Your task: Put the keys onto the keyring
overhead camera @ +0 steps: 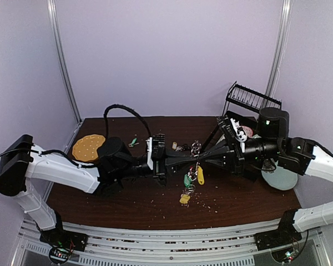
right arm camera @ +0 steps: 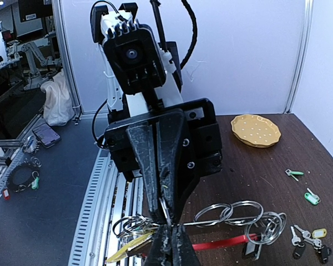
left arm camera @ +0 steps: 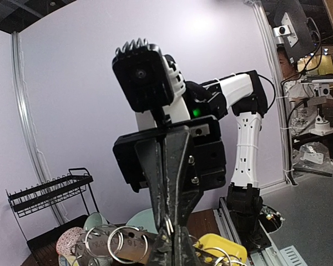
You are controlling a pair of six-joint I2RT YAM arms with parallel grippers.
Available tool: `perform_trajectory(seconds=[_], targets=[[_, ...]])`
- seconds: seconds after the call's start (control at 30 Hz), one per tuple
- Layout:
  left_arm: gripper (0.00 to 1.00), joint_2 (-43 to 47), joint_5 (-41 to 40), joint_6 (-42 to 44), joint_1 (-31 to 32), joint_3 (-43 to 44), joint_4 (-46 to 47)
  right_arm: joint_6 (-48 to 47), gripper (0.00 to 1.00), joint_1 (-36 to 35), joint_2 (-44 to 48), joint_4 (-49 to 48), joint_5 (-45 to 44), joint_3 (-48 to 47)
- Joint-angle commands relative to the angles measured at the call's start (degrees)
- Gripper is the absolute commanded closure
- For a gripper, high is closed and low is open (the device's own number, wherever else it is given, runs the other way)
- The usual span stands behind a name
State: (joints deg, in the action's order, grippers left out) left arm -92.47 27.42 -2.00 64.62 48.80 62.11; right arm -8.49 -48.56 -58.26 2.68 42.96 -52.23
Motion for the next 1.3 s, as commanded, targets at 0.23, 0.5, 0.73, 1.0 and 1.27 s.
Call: perform_trajectory(seconds=[0.23,0.5,0.73,1.0,1.27], targets=[[0.62,3.4,0.2,-2.5,-1.8,-0.2,-6.0,-5.9,1.0,-0.3,1.5,10.3,-9.6,-3.6],[0.6,7.5,-6.4,7.4,-2.8,7.1,-38.5,-11.4,1.0,-6.2,-6.0,28.5,-32.6,-13.3],[0.82,4.9,-4.7,7.8,-2.8,11.7,-46.8,-12.9,1.0,-10.9,-8.8,28.5,-37.4,-16.2],[0.76,4.0,0.7,8.0,-2.8,12.0,-46.8,-13.0,1.0,-12.4,-9.7,28.7,-39.4,-17.5],[0.74,6.1,2.4,7.3,-2.9,9.1,-41.5,-13.2,1.0,-13.4,-9.9,28.2,-41.3,-17.1]])
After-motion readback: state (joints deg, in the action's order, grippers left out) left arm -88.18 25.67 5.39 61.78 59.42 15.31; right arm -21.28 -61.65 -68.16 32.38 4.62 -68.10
